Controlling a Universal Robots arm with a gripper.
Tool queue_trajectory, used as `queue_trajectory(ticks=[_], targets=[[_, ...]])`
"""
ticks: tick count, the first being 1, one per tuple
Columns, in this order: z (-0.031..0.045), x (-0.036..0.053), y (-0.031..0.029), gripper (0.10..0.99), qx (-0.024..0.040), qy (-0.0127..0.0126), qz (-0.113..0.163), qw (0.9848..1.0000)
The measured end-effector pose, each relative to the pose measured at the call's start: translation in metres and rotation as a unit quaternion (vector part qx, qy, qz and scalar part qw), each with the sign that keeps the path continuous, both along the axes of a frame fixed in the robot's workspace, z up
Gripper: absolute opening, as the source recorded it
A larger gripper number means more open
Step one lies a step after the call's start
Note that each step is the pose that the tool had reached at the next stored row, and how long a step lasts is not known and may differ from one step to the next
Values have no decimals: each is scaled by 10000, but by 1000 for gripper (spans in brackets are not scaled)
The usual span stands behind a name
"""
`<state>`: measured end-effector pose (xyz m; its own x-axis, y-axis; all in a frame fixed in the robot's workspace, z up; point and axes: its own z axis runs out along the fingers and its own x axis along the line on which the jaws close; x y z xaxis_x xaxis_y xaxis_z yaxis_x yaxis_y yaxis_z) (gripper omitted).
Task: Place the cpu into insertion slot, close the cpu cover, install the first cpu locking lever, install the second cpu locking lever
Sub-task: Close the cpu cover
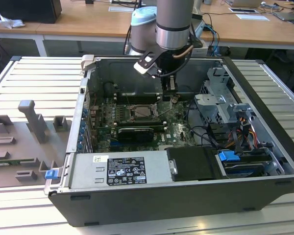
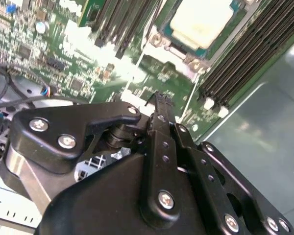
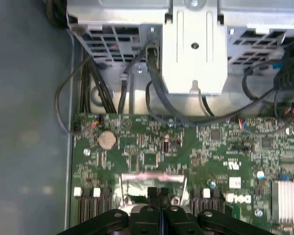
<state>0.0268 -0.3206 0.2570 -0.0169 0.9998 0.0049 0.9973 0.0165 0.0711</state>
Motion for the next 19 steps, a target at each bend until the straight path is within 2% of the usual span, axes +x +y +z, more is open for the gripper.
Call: queue_trajectory(ticks=[3, 4, 6, 19], targets=[[-2, 57, 0, 106, 1, 4, 0, 10000], [-3, 103, 1, 106, 1, 18, 1, 10000], [-4, 142, 1, 106, 0, 26, 1, 10000], [-10, 240, 1, 106, -2, 26, 0, 10000]])
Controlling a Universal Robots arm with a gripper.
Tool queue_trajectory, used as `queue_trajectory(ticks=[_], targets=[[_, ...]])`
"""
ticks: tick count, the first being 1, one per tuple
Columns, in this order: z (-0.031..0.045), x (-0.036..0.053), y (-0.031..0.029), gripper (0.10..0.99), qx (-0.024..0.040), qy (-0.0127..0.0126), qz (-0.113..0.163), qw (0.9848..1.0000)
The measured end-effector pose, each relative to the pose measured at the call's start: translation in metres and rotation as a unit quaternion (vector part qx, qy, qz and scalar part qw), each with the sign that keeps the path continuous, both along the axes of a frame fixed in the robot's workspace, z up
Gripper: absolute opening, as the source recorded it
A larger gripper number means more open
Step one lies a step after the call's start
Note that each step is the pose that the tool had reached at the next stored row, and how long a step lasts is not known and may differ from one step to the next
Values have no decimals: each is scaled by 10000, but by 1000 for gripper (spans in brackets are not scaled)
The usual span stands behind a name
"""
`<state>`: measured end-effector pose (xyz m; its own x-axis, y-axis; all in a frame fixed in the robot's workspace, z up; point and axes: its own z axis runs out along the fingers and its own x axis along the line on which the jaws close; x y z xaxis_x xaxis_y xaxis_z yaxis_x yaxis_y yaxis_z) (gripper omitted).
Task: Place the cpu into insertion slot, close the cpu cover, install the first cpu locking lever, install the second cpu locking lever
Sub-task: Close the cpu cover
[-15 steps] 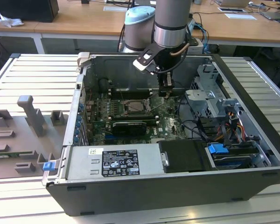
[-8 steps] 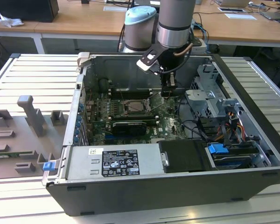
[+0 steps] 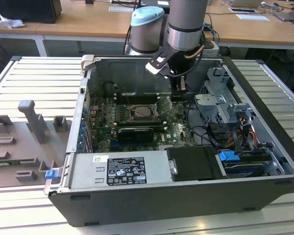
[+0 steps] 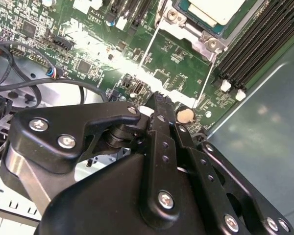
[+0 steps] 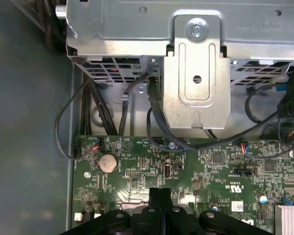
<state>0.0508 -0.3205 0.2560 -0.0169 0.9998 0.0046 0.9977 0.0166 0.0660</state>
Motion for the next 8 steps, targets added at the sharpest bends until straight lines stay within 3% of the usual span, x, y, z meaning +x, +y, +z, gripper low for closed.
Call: queue_trajectory(ticks=[8], targets=[[-47, 98, 3, 106, -9, 14, 0, 10000]])
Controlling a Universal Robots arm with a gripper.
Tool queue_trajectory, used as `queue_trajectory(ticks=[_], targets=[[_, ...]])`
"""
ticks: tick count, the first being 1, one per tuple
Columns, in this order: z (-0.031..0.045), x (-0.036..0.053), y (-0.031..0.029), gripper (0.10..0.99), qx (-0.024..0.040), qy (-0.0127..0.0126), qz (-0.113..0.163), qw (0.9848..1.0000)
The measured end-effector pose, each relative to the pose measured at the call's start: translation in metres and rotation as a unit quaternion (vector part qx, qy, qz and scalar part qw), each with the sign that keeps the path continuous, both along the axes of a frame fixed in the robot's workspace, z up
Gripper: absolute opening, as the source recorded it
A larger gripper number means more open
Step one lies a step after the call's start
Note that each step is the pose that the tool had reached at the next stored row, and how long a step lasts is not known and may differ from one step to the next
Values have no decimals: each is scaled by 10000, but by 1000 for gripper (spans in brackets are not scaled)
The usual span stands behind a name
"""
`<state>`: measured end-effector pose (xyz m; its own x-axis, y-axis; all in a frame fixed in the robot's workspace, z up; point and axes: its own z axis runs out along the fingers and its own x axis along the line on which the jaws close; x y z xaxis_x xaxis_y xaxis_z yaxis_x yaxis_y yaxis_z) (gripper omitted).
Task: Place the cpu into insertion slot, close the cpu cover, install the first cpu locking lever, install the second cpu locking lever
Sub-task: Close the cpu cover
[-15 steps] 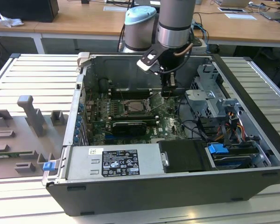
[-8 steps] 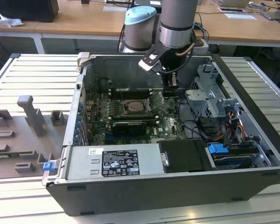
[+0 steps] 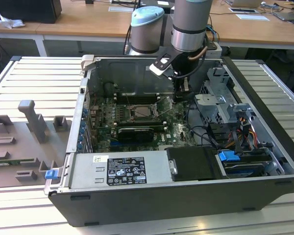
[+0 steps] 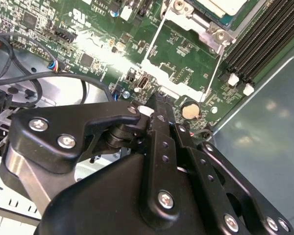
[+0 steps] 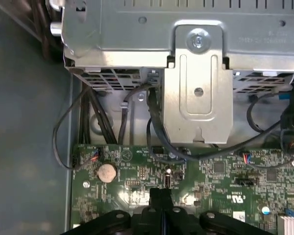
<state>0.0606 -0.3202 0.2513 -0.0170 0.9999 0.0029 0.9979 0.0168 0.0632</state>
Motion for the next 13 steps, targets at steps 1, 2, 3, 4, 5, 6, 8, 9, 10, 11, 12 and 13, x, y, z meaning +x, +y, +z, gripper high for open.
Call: queue_trajectory(ticks=[1, 2, 3, 4, 5, 6, 8, 9, 10, 11, 12, 13], targets=[[-16, 14, 0, 106, 0, 4, 0, 10000], [-26, 17, 1, 106, 0, 11, 0, 10000], [-38, 20, 1, 106, 0, 25, 0, 10000], [-48, 23, 2, 106, 0, 46, 0, 10000], [-55, 24, 2, 106, 0, 77, 0, 10000], [-58, 24, 1, 106, -1, 120, 0, 9999], [-58, 24, 1, 106, -1, 168, 0, 9999], [-56, 23, 2, 106, 0, 182, 0, 9998], [-53, 21, 2, 106, 0, 187, 0, 9998], [-52, 19, 2, 106, 1, 189, 0, 9998], [-51, 15, 1, 106, 4, 190, 0, 9998], [-51, 11, 2, 106, 6, 191, 0, 9998]])
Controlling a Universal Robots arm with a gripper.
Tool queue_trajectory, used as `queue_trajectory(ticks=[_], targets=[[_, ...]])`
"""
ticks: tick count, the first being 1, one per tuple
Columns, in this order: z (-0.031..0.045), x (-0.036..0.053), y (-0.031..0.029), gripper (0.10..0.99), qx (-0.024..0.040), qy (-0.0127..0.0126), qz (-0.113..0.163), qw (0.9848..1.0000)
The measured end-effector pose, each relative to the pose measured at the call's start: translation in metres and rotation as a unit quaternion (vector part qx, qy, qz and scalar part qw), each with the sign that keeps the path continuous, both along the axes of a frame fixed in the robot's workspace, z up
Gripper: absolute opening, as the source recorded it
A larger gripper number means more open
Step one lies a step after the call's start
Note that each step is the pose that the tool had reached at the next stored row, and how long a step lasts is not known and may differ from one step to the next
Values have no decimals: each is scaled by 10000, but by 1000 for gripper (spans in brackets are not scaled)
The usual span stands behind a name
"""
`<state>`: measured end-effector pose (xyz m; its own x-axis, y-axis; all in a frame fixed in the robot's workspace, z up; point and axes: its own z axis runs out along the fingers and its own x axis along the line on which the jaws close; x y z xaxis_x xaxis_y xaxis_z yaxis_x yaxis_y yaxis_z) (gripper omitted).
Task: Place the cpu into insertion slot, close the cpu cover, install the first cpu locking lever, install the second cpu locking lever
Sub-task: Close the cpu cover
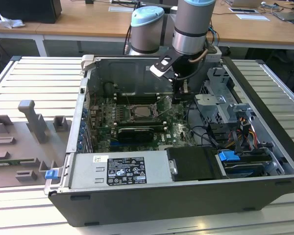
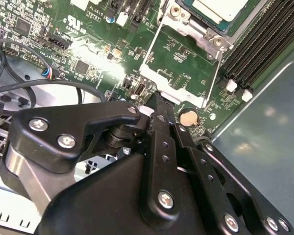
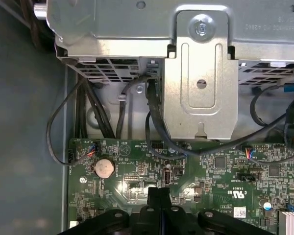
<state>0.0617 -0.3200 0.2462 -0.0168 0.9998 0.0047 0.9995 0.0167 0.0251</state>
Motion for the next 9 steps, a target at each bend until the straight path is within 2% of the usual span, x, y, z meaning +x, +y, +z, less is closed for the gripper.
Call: queue_trajectory(ticks=[9], targets=[[2, -40, 0, 106, 1, 0, 1, 10000]])
